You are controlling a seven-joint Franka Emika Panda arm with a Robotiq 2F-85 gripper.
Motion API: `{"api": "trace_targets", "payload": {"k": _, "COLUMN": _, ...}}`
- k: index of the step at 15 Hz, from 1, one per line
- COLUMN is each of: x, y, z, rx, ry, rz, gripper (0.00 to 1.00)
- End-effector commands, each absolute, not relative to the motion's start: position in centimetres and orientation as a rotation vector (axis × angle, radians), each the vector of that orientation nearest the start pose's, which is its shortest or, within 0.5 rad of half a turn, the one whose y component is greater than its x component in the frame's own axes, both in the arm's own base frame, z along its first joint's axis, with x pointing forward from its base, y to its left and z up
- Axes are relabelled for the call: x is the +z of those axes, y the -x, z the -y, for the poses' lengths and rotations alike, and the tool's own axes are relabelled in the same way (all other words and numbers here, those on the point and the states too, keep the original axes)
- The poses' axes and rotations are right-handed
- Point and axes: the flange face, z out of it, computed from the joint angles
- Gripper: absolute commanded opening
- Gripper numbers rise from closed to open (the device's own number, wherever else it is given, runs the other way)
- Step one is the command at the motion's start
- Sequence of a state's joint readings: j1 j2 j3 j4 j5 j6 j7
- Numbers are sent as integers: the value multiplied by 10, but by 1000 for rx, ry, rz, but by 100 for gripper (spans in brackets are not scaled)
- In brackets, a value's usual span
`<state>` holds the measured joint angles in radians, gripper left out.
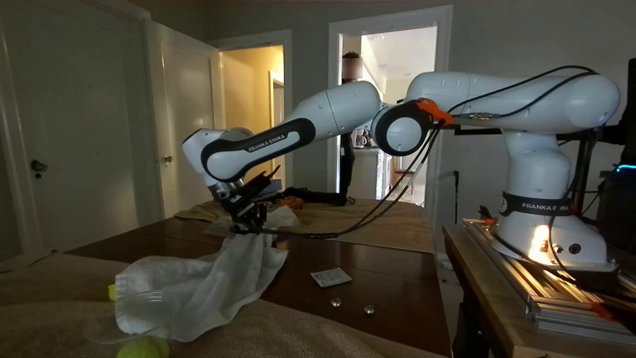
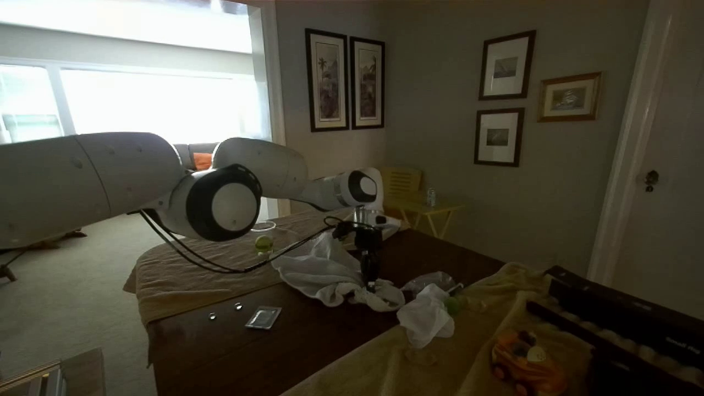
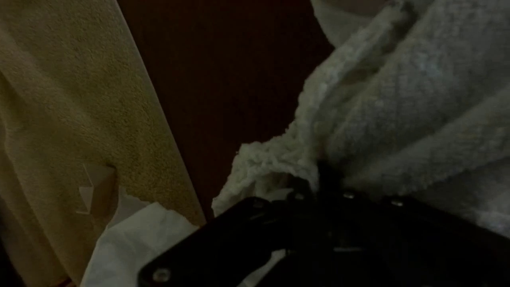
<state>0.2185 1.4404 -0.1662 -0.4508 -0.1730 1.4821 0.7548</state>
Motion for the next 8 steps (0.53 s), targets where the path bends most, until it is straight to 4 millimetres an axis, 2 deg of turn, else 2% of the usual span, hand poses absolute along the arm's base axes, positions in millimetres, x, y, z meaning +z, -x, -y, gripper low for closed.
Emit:
{"api": "trace_targets", "payload": {"k": 1, "x": 136, "y": -756, "z": -105, "rx": 322, "ry": 3479, "rz": -871, "gripper": 43}}
{"api": "trace_targets", "payload": {"k": 4, "x": 153, "y": -757, "z": -111, "rx": 314, "ry": 3490, "rz": -852, "gripper": 65}}
{"api": "trace_targets", "payload": {"k": 8, "x": 188, "y": -769, "z": -132, "rx": 137, "ry": 3546, "rz": -582, "gripper": 92}}
